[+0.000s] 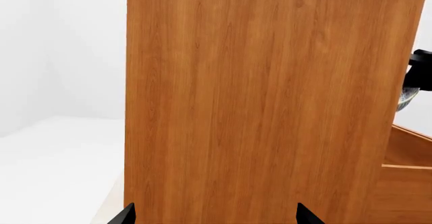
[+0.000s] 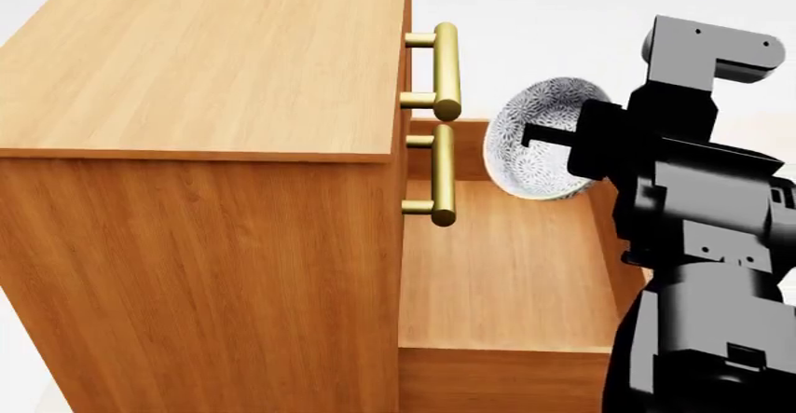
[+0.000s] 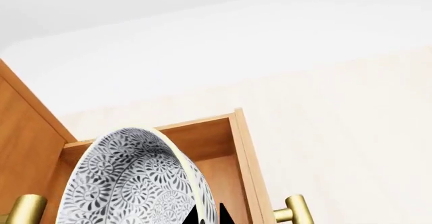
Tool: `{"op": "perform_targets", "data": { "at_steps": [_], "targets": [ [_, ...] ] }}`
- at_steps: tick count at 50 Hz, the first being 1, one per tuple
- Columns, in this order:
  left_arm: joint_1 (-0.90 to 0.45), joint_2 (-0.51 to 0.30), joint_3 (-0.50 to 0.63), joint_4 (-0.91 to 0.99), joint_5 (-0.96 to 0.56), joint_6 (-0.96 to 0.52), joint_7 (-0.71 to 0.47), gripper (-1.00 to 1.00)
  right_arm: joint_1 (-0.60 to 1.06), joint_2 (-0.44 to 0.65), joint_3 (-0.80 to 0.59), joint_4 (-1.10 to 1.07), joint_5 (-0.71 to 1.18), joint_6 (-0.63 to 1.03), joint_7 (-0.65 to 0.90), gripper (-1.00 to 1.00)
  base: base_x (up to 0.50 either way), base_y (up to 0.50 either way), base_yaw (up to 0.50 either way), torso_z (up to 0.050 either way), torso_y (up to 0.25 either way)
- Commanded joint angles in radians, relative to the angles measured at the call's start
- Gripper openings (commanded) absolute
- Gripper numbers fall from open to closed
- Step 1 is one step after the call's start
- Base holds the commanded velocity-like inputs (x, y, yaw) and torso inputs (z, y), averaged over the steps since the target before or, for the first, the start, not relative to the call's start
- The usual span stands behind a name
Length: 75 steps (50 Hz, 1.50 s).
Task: Put the bowl in the bottom drawer of the cabinet and close it.
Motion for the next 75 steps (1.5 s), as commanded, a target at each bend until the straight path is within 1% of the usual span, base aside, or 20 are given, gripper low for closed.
{"op": "perform_targets", "data": {
  "at_steps": [1, 22, 75],
  "targets": [
    [-0.001, -0.001, 0.002, 0.0, 0.004, 0.0, -0.003, 1.0, -0.01, -0.002, -0.002, -0.001, 0.003, -0.007, -0.006, -1.0, 0.0, 0.0, 0.0, 0.0, 0.0],
    [-0.001, -0.004, 0.005, -0.001, 0.003, 0.003, -0.006, 1.0, -0.04, -0.009, -0.023, -0.001, 0.002, -0.012, -0.015, -1.0, 0.0, 0.0, 0.0, 0.0, 0.0],
    [-0.003, -0.01, 0.011, -0.001, 0.0, 0.008, -0.012, 1.0, -0.077, -0.031, -0.006, -0.001, 0.014, 0.026, -0.07, -1.0, 0.0, 0.0, 0.0, 0.0, 0.0]
  ]
}}
